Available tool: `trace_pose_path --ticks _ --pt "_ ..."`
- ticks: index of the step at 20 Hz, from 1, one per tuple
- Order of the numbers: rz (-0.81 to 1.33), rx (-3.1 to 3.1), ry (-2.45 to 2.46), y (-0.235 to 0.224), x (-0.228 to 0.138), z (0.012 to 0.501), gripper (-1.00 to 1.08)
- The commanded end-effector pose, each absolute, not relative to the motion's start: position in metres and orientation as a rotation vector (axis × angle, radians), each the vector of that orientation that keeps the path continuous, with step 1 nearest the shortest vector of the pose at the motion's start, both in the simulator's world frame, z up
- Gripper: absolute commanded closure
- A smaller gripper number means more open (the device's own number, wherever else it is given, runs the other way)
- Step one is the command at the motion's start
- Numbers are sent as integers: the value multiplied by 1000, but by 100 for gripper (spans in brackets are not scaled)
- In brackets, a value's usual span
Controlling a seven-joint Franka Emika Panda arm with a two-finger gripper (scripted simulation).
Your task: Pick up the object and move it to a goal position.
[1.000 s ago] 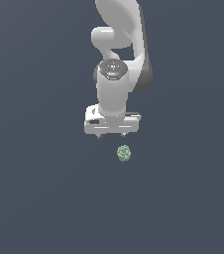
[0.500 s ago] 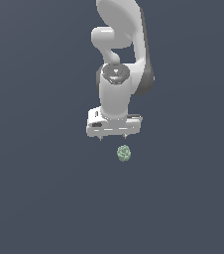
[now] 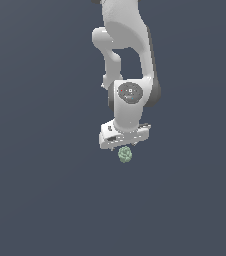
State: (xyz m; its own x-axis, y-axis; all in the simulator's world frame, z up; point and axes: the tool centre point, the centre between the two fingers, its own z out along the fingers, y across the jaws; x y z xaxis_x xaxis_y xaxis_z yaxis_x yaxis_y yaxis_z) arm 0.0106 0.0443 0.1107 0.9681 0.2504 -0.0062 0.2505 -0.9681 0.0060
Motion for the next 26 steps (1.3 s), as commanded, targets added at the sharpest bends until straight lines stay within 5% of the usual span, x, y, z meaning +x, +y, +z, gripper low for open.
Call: trace_pose_path --ticks 1,24,25,26 --pt "-3 3107 444 52 12 101 -92" --pt "0 3105 479 59 12 44 -92" --pt "0 3105 479 59 12 44 108" --pt "0 3105 479 59 12 44 108"
